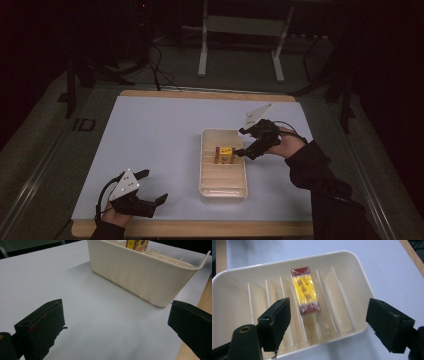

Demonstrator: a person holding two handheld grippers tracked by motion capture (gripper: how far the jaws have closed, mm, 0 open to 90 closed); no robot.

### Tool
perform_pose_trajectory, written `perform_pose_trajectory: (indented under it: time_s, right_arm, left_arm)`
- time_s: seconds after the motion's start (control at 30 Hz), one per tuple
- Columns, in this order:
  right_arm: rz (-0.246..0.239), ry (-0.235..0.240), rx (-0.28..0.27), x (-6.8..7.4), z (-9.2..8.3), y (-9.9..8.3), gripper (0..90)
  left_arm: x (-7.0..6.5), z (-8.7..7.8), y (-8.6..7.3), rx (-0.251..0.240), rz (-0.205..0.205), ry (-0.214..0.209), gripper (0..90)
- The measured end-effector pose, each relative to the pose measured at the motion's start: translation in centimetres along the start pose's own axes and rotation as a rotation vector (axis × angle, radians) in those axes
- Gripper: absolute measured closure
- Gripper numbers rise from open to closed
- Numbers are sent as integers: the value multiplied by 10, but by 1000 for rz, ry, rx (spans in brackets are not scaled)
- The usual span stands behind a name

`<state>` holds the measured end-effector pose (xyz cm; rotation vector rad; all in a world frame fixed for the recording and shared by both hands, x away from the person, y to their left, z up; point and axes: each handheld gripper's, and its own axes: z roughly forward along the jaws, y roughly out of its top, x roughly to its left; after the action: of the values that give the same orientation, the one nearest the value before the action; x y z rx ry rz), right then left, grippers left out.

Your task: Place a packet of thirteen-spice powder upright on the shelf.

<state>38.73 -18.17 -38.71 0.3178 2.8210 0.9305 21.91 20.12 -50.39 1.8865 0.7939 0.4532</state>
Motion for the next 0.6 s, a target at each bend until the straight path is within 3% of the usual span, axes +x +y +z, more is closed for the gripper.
perform_pose_trajectory:
  time_s: [0.13,0.17,0.2,0.33,0.4,0.43,0.47,0.6]
  right_arm:
    - [32,-12,-14,-2,-7,-9,134]
    - [88,-66,-30,-6,-15,-18,133]
    - [88,-66,-30,-6,-15,-18,133]
    - [162,-144,-53,-12,-26,-37,135]
    - [189,-153,-64,-13,-28,-41,136]
    - [230,-199,-96,-12,-32,-48,137]
    - [260,-213,-109,-12,-33,-52,137]
    - [310,-263,-130,-10,-34,-67,138]
  left_arm:
    - [0,0,0,2,0,0,9]
    - [0,0,0,2,-1,-1,9]
    - [0,0,0,2,-1,-1,10]
    - [0,0,0,1,-3,0,9]
    - [0,0,0,2,-2,1,10]
    - [0,1,0,2,-3,1,9]
    - [0,1,0,2,-3,1,9]
    - [0,1,0,5,-4,2,9]
